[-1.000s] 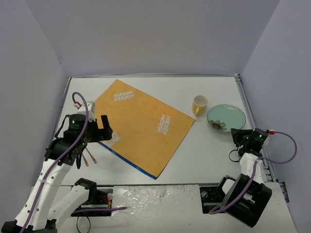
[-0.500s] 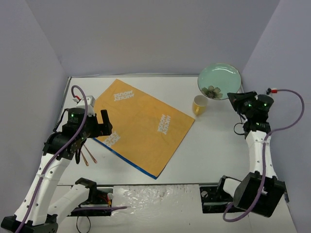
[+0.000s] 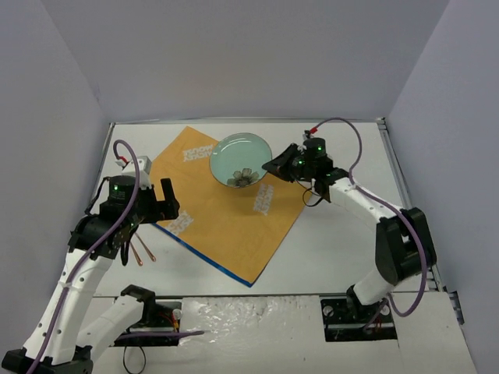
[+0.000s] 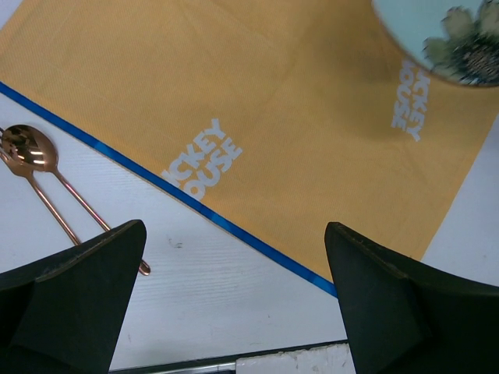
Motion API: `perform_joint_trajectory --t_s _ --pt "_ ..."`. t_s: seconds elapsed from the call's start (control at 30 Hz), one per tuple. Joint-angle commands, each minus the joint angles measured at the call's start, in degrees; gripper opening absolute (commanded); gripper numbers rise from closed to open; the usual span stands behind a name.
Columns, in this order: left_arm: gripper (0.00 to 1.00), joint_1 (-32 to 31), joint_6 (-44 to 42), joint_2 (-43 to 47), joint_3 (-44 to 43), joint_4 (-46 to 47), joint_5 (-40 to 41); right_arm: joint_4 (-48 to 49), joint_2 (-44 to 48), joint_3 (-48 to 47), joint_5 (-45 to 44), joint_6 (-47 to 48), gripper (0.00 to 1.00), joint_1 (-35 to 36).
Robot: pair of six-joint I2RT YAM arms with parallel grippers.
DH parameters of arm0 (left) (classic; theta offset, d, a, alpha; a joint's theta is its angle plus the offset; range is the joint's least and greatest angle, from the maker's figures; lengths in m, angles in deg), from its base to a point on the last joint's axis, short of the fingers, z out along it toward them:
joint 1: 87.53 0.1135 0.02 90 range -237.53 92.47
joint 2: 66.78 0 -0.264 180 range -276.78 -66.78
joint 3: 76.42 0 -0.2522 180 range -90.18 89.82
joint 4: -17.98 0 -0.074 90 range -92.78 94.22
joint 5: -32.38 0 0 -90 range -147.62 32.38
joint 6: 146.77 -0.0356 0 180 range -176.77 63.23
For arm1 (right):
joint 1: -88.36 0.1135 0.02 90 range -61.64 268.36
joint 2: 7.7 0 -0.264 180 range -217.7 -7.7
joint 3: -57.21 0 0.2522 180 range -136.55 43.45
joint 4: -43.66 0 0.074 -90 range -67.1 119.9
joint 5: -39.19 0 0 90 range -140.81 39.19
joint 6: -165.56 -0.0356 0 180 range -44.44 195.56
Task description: Set the dinner table for one person
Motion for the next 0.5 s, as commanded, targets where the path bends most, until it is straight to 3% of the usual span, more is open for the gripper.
perform_joint_trajectory --t_s 0.0,0.47 --pt "0.97 0.3 0.92 2.09 2.39 1.85 2.99 14.96 -3.34 -6.45 1.22 -0.26 0.0 5.02" --pt "0.97 0.38 -0.62 6.46 12.39 6.94 6.29 27.77 -18.41 -9.26 4.5 -2.18 0.0 10.44"
